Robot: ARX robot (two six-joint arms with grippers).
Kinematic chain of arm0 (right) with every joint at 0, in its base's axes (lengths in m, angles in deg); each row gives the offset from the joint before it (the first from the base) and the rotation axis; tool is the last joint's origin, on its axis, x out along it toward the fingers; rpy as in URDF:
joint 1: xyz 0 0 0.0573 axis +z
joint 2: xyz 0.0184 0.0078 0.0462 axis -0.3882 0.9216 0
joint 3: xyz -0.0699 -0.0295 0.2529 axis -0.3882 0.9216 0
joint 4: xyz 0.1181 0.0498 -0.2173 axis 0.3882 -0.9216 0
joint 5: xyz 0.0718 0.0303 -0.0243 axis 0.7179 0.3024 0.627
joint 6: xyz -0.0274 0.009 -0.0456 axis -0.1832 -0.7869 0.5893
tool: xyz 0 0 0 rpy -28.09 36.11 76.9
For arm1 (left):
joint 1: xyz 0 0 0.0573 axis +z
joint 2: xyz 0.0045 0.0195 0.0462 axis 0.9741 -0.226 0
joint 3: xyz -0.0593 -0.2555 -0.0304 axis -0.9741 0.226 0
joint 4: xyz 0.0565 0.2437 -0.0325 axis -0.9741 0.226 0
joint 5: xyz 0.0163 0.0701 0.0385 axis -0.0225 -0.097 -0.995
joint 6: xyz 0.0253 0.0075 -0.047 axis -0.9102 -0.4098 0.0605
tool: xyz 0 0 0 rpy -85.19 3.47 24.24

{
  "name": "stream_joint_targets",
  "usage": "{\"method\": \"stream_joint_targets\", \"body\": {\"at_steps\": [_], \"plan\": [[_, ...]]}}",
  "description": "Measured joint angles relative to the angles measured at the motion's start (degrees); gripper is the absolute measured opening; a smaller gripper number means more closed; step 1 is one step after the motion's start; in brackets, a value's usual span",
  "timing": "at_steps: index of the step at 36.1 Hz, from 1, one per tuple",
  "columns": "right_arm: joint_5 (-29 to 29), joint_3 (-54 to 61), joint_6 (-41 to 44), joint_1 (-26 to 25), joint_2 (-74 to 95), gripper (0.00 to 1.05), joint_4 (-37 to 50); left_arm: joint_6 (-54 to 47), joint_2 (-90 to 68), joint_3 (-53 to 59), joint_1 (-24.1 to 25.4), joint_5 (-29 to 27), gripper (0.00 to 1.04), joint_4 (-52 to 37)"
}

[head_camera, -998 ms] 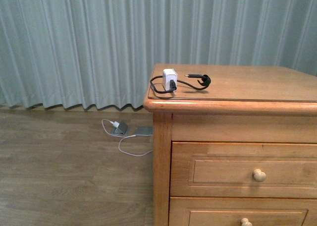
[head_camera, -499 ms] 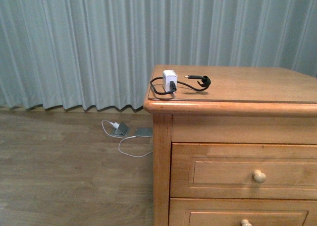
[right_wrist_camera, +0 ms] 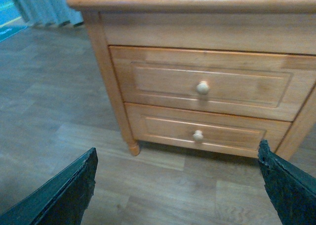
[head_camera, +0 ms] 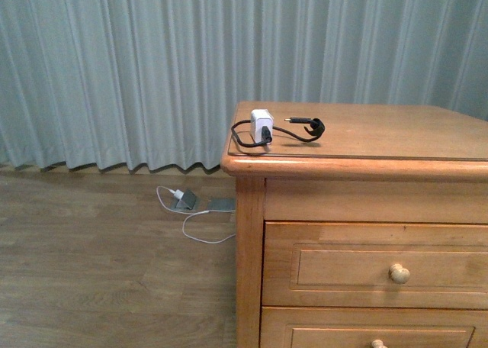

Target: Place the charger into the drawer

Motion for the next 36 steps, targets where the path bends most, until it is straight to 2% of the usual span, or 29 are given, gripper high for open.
{"method": "stream_joint_targets", "body": {"at_steps": [5, 8, 12, 24, 36], "plan": [[-6.32, -5.46, 0.87, 7.87, 26.29, 0.96, 18.29, 0.00, 0.00, 0.00, 0.00, 0.02, 0.98, 0.00], [-8.85, -9.66, 0.79, 10.60, 44.02, 0.96, 28.24, -0.02, 0.00, 0.00, 0.00, 0.02, 0.98, 0.00], [-11.76, -14.34, 0.35, 12.50, 59.01, 0.96, 35.60, 0.00, 0.00, 0.00, -0.02, 0.02, 0.98, 0.00], [-18.86, -26.43, 0.17, 13.20, 85.15, 0.96, 48.00, -0.02, 0.00, 0.00, 0.00, 0.02, 0.98, 0.00], [-20.83, -41.35, 0.17, 10.23, 102.51, 0.96, 49.00, 0.00, 0.00, 0.00, 0.00, 0.02, 0.98, 0.00]]}}
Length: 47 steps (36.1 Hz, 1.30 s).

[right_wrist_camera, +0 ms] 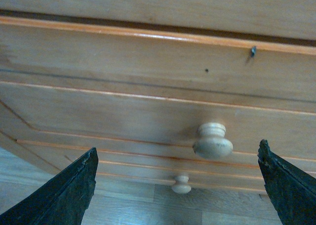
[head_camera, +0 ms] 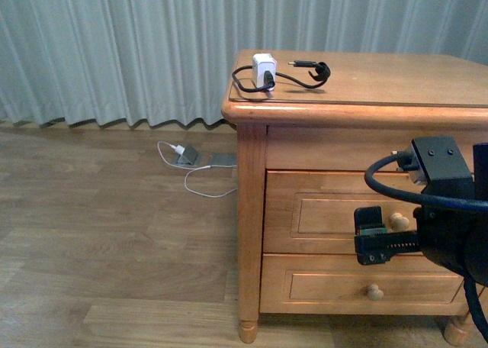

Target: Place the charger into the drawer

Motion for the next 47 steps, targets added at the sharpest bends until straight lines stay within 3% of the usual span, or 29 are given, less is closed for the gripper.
{"method": "stream_joint_targets", "body": {"at_steps": [21, 40, 47], "plan": [[-1.42, -7.87, -0.22, -2.54, 8.41, 0.96, -0.70, 0.00, 0.00, 0.00, 0.00, -0.02, 0.98, 0.00], [-0.87, -7.50, -0.55, -2.75, 8.41, 0.25, 0.35, 0.00, 0.00, 0.00, 0.00, 0.00, 0.98, 0.00], [0.66, -6.47, -0.76, -3.10, 8.11, 0.23, 0.52, -0.02, 0.00, 0.00, 0.00, 0.00, 0.98, 0.00]]}}
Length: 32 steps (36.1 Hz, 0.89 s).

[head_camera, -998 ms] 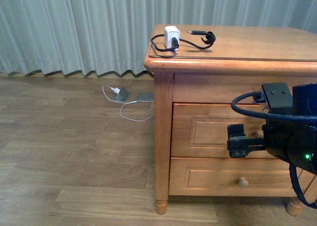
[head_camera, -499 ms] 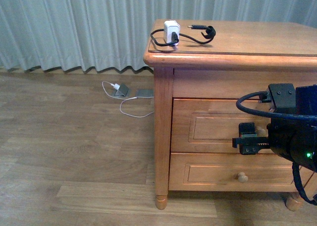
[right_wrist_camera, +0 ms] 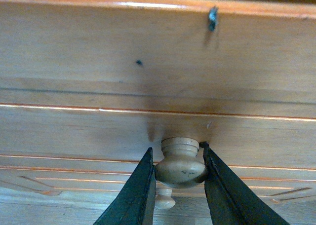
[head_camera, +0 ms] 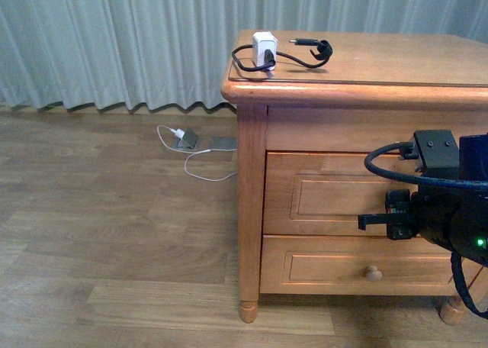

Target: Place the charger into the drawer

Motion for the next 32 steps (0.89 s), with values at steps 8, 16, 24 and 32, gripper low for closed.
{"method": "stream_joint_targets", "body": {"at_steps": [8, 16, 24, 32], "plan": [[2.86, 6.29, -0.13, -0.81, -5.09, 0.23, -2.58, 0.02, 0.00, 0.00, 0.00, 0.00, 0.98, 0.00], [6.91, 15.96, 0.61, -2.67, -14.05, 0.22, -7.58, 0.02, 0.00, 0.00, 0.00, 0.00, 0.98, 0.00], [14.53, 30.49, 4.33, -5.99, -29.16, 0.22, -14.91, 0.02, 0.00, 0.00, 0.00, 0.00, 0.98, 0.00], [17.55, 36.06, 7.43, -9.01, -37.66, 0.43, -18.71, 0.02, 0.00, 0.00, 0.00, 0.00, 0.98, 0.00]]}}
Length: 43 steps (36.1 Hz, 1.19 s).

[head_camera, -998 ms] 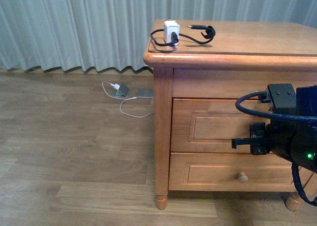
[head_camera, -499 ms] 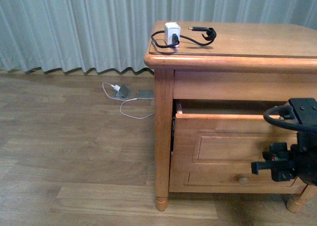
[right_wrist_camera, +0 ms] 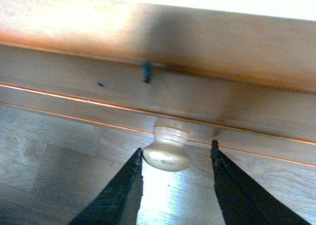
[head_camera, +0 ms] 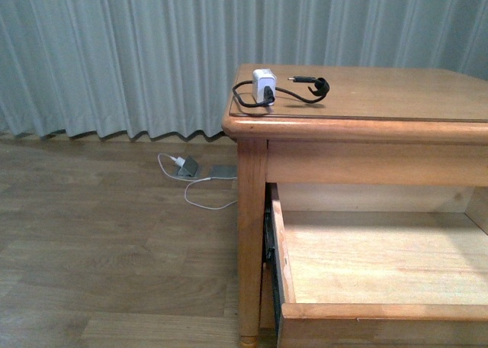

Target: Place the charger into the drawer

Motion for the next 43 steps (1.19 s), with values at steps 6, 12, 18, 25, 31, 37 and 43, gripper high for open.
{"method": "stream_joint_targets", "body": {"at_steps": [6, 12, 18, 25, 31, 37, 43], "plan": [[6.08, 1.01, -0.24, -4.94, -16.15, 0.77, -13.79, 0.00, 0.00, 0.00, 0.00, 0.00, 0.98, 0.00], [14.58, 0.85, -0.87, -11.89, -34.07, 0.96, -28.55, -0.02, 0.00, 0.00, 0.00, 0.00, 0.98, 0.00], [21.64, 0.04, -3.32, -20.04, -45.42, 0.96, -33.81, 0.00, 0.00, 0.00, 0.00, 0.00, 0.98, 0.00], [22.69, 0.02, -7.50, -23.67, -48.46, 0.96, -30.77, 0.00, 0.00, 0.00, 0.00, 0.00, 0.98, 0.00], [14.32, 4.37, -7.93, -21.53, -49.92, 0.87, -18.73, -0.02, 0.00, 0.00, 0.00, 0.00, 0.98, 0.00], [1.95, 11.47, -7.37, -15.45, -56.63, 0.59, -2.21, 0.00, 0.00, 0.00, 0.00, 0.00, 0.98, 0.00], [-2.51, 13.20, -7.15, -10.45, -62.25, 0.27, -5.88, -0.02, 0.00, 0.00, 0.00, 0.00, 0.98, 0.00]]}}
